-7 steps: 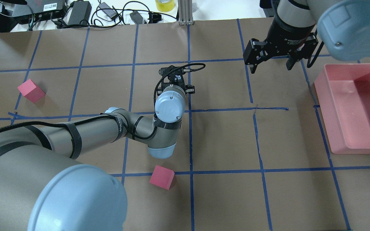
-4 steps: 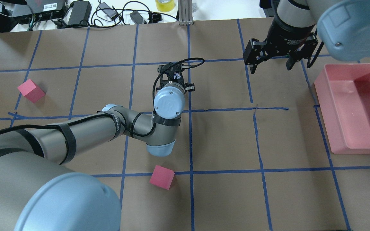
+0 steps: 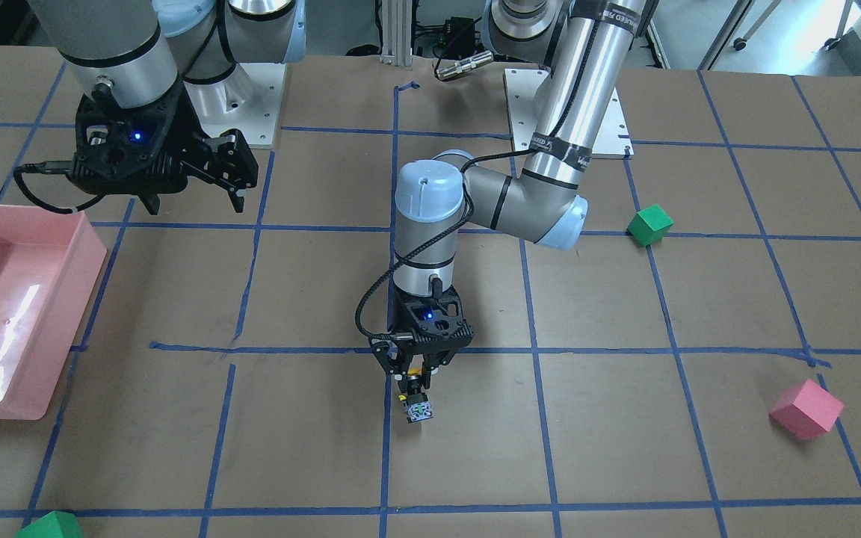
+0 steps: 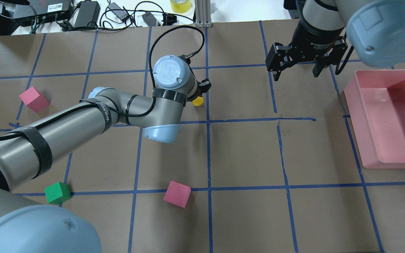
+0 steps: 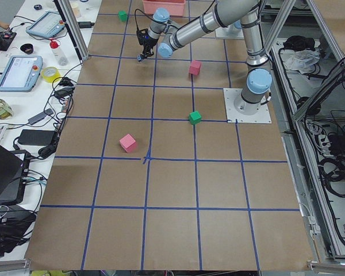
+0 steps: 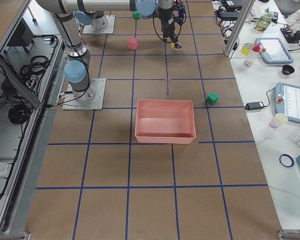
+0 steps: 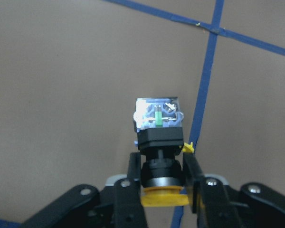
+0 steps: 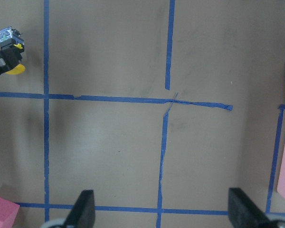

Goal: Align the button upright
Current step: 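Lift the button with the left gripper and rotate it cap-up, then lower the button upright onto the table with the left gripper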

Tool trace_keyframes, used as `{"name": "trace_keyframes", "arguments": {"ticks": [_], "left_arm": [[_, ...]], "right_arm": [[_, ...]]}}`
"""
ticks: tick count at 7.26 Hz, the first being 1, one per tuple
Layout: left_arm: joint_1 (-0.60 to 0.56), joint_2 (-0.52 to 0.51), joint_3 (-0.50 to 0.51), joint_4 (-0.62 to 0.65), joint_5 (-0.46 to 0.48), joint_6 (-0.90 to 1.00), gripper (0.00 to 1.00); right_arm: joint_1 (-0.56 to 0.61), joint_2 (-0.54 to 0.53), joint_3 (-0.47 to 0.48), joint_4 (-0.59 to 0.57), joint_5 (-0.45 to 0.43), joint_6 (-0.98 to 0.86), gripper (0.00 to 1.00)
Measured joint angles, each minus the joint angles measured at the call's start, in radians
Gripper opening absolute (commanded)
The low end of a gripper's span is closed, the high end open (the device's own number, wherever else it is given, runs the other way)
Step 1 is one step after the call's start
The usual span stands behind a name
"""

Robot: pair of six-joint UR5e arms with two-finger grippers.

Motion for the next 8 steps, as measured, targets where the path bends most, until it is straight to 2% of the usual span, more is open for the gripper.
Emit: {"name": "trace_keyframes", "arguments": {"ticks": [3,6,8], "left_arm": [[0.091,0.037,0.009,-0.108,-0.313,-0.332,0.00],[0.124,0.013,0.024,-0.167,-0.509,-0.691,0.00],[0.158,-0.008,0.029,-0.209,-0.616,-0.861,0.00]], "right_arm": [[0.000,0.000,0.001,0.001,-0.001,0.000,1.00],[0.000,0.000,0.001,0.003,-0.001,0.000,1.00],[0.000,0.000,0.001,0.005,0.000,0.000,1.00]]}}
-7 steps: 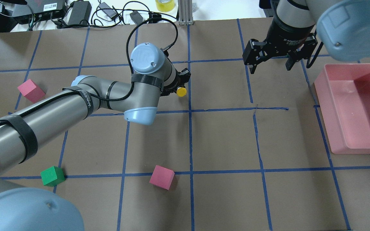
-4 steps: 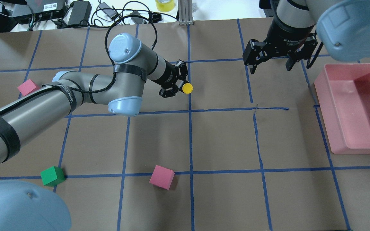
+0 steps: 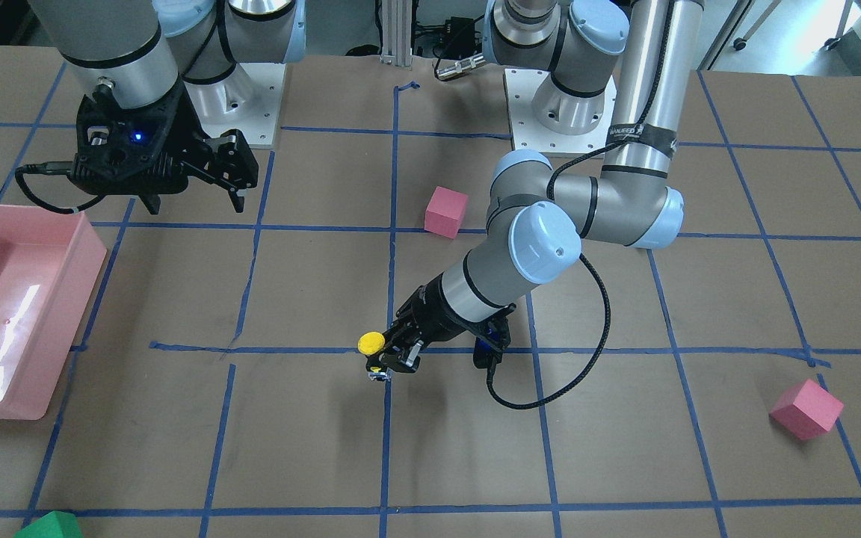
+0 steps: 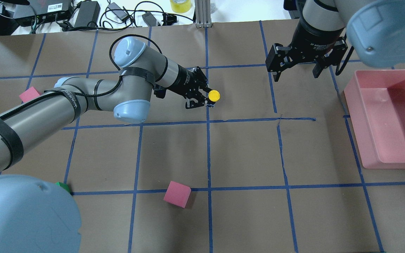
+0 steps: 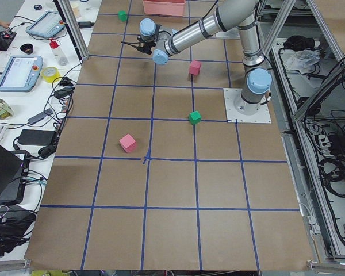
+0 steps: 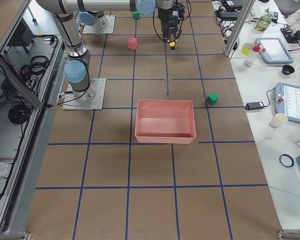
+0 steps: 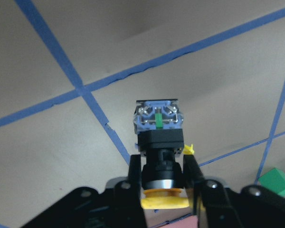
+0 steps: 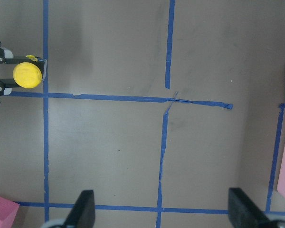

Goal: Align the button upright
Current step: 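Lower the button upright onto the table with the left gripper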

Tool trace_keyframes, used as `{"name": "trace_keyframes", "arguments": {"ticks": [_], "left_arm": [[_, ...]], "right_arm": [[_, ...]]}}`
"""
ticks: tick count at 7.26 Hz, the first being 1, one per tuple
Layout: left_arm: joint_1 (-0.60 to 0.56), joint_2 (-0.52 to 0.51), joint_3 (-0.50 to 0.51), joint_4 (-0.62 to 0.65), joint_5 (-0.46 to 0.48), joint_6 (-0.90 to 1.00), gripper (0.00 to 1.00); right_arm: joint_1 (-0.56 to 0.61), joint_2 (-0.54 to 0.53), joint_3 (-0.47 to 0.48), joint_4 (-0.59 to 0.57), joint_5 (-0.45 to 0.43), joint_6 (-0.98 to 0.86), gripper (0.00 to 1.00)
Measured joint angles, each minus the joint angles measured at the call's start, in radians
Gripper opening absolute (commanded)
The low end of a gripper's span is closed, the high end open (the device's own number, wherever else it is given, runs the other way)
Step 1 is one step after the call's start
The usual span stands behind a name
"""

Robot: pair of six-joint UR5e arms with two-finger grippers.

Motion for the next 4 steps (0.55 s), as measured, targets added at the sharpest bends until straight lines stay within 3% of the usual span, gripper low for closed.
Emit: {"name": "trace_keyframes", "arguments": {"ticks": [2,4], "left_arm": [[0.048,-0.025,-0.007,-0.051,-0.107,-0.075,0.00],[0.058,-0.046,-0.010,-0.086,-0.139,-0.069,0.00]], "right_arm": [[0.000,0.000,0.001,0.003,-0.001,0.000,1.00],[0.001,0.000,0.002,0.005,0.000,0.002,1.00]]}}
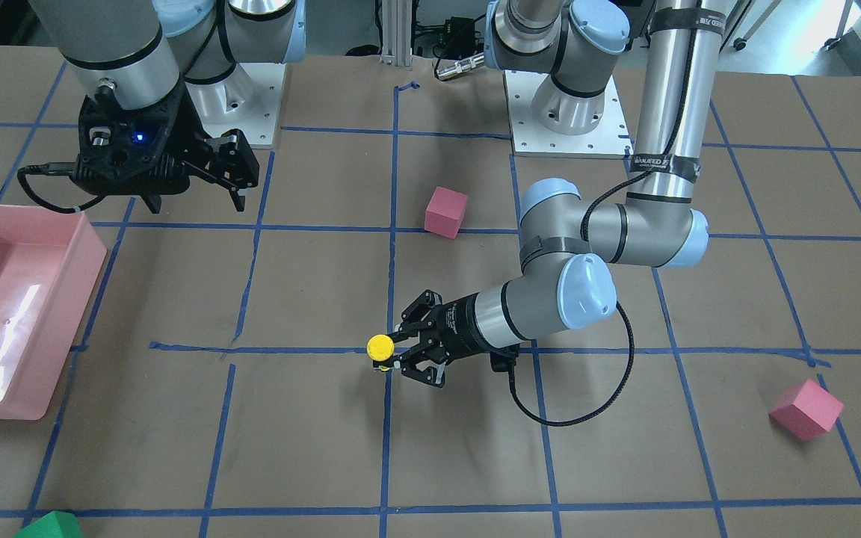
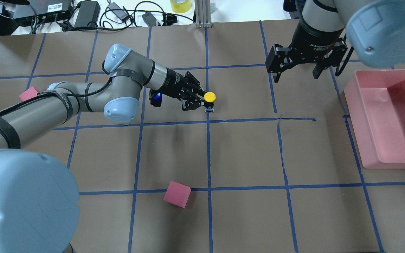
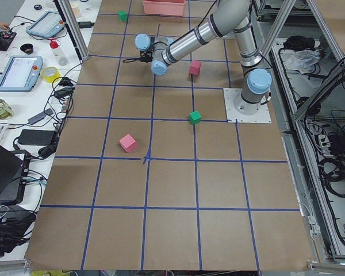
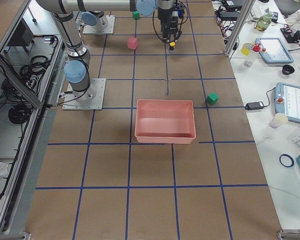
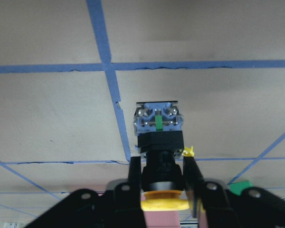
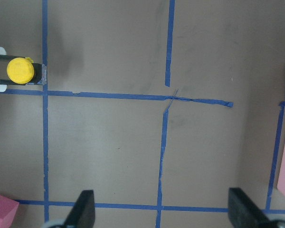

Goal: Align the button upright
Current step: 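Lower the button upright onto the table with the left gripper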

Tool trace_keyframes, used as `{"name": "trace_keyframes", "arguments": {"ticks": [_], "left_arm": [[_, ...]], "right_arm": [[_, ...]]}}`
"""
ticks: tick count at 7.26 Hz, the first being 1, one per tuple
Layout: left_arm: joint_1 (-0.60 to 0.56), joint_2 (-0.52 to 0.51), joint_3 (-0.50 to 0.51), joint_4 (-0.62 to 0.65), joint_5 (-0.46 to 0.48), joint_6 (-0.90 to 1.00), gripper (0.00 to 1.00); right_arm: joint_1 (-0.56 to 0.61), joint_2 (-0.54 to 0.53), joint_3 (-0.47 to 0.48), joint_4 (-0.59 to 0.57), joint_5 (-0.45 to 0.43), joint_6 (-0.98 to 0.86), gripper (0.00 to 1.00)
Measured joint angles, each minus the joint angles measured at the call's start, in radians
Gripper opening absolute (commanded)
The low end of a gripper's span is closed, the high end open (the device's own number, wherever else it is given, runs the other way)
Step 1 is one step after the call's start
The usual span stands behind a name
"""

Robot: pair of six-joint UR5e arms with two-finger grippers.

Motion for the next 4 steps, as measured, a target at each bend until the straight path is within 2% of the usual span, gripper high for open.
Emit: {"name": "trace_keyframes", "arguments": {"ticks": [4], "left_arm": [[0.003,-0.009,-0.023,-0.012,0.002,0.034,0.01]], "right_arm": [[0.001,0.000,0.004,-0.002,0.002,0.009,1.00]]}}
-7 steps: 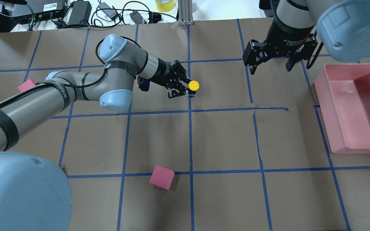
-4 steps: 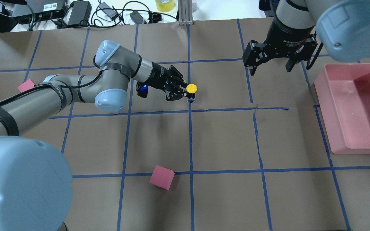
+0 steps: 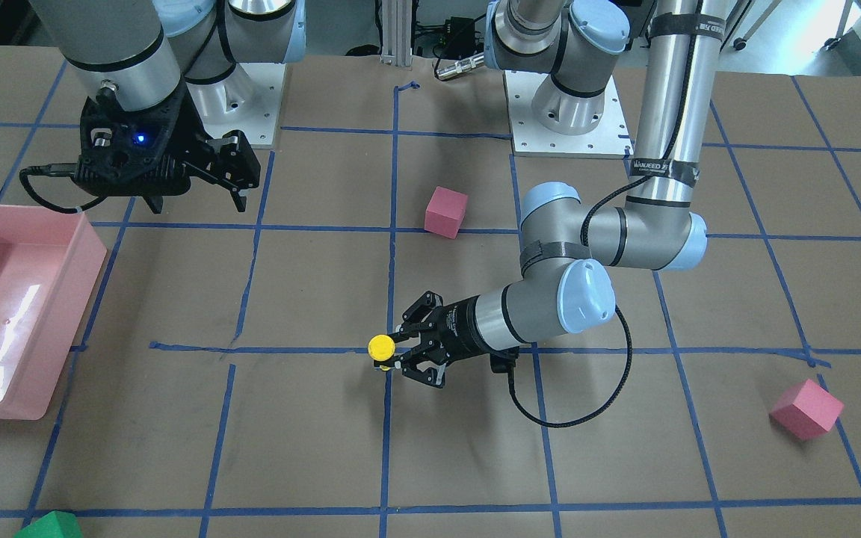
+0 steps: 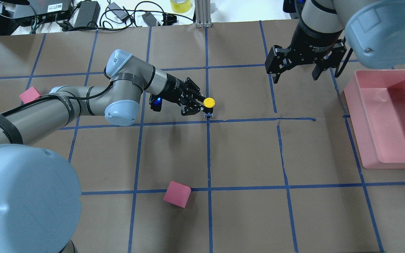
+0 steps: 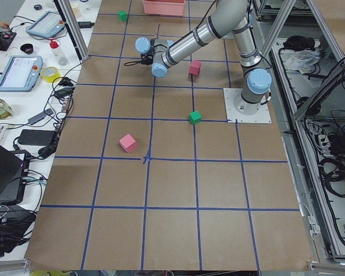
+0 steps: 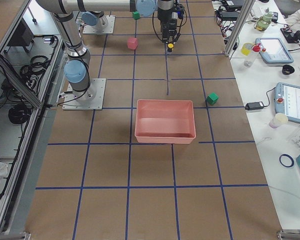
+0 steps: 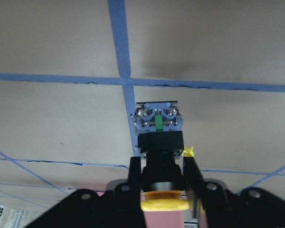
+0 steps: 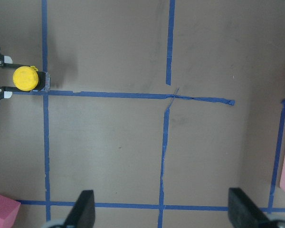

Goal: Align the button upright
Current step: 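Lower the button upright onto the table with the left gripper, then open the left gripper and withdraw it from the upright button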

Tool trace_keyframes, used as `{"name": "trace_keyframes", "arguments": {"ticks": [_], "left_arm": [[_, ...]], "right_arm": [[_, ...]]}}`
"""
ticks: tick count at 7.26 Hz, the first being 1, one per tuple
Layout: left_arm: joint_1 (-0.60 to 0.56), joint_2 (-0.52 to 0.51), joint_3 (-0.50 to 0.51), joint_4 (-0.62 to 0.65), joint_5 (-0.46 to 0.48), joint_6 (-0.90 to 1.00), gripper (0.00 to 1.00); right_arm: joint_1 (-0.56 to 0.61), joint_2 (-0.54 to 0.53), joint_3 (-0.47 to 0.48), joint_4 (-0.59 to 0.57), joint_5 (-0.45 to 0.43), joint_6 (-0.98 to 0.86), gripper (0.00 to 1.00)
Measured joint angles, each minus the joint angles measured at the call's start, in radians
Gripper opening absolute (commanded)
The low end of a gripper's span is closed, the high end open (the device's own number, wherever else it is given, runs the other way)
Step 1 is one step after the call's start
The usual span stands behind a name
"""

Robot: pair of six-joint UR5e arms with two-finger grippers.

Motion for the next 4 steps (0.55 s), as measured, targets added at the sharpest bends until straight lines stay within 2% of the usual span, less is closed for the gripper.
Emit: {"name": "trace_keyframes", "arguments": {"ticks": [1,2,4], "left_arm": [[0.000,0.001,-0.007,0.001,0.005,0.009,0.44],[0.000,0.001,-0.011,0.001,0.012,0.020,0.99],[0.000,0.002,-0.015,0.000,0.070,0.021,1.00]], "right_arm": [[0.000,0.000,0.001,0.000,0.000,0.000,1.00],[0.000,0.000,0.002,0.000,0.000,0.001,1.00],[0.000,0.000,0.002,0.000,-0.001,0.000,1.00]]}}
